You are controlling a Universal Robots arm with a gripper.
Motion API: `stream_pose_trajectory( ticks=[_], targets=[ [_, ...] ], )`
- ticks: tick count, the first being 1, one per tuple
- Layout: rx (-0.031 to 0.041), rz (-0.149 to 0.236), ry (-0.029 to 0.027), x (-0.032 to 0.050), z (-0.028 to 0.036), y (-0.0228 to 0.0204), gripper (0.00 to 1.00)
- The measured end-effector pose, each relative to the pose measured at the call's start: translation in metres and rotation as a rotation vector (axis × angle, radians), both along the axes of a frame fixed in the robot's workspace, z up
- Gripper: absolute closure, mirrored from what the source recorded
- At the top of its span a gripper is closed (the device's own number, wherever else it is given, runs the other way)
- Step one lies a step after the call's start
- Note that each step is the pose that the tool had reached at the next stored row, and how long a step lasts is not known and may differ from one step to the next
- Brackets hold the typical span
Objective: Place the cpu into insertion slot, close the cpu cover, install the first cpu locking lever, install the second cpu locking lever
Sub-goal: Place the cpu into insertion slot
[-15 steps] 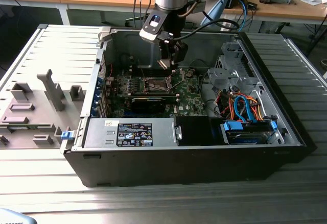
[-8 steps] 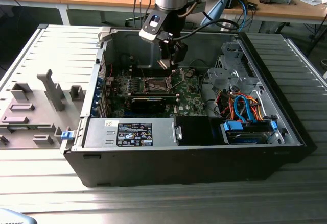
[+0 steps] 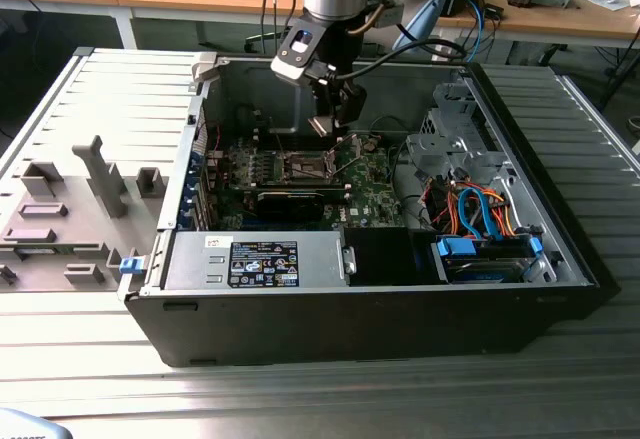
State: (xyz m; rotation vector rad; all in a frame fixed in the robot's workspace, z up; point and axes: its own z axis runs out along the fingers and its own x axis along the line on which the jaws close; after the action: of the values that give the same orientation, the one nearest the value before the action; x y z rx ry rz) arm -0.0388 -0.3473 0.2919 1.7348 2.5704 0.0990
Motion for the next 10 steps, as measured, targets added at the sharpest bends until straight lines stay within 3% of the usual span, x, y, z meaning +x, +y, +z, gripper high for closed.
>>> stream_pose_trajectory(
  ticks=[10],
  targets=[
    [0.0000, -0.026, 0.0000, 0.0000, -0.0005, 0.0000, 0.46]
  ],
)
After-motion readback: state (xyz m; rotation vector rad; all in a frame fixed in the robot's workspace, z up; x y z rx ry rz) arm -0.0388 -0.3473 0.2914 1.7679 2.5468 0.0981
